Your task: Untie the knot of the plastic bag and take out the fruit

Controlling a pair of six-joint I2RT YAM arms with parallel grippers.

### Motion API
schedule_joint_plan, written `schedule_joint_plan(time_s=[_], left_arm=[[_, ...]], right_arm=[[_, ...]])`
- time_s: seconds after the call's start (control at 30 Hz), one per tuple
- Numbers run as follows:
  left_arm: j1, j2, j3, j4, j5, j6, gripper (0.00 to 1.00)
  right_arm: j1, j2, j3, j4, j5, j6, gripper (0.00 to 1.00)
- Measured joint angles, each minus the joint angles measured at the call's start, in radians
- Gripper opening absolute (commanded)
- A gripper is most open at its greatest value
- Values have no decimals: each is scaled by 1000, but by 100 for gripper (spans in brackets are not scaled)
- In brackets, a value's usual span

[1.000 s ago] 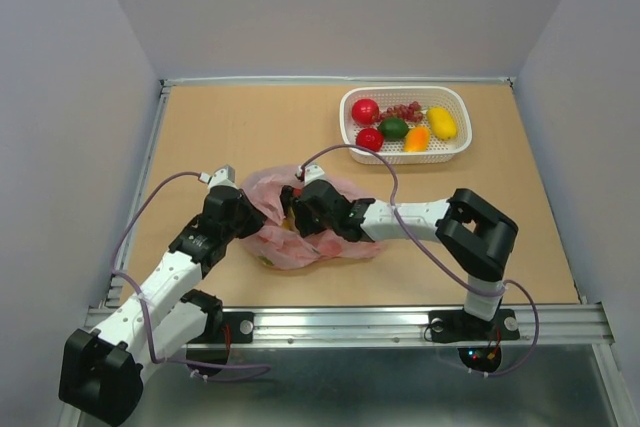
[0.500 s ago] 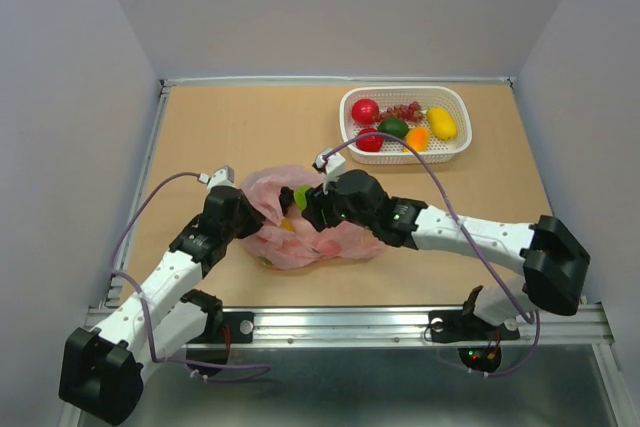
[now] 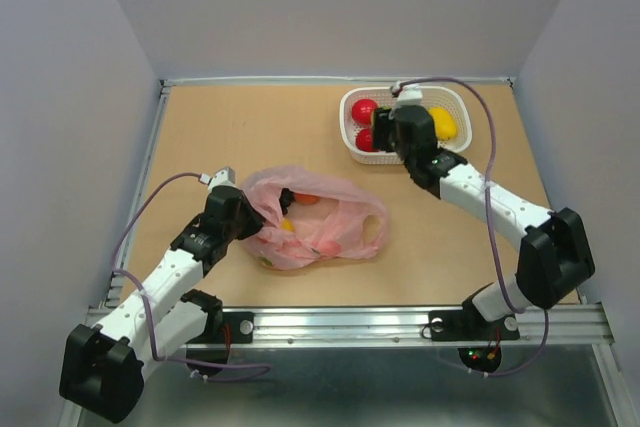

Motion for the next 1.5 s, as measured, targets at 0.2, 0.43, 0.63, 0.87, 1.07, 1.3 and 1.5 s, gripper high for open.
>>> schedule_joint_plan(time_s=[0.2,0.43,0.63,0.87,1.07,1.3,1.5], left_arm=[[0,-11,0,1,0,0,0],[-2,-13,0,7,6,6,0],[-5,-24,0,7,8,5,0],[-6,-57,0,4,3,-10,0],[-6,-34,-52,29,7,-43,0],[-6,5,-91,40,22,-72,0],[-6,2,-99,64,20,-80,0]], right_arm=[[-286,140,119,-1,1,50,2],[-432,396,313,-1,-64,63,63],[-446,512,405,-32,-99,52,100],[-444,441,391,-54,-205,58,100],[-382,194,231,-58,-373,61,97],[-6,48,76,-46,-561,45,87],[235,103,-15,-43,-650,107,81]])
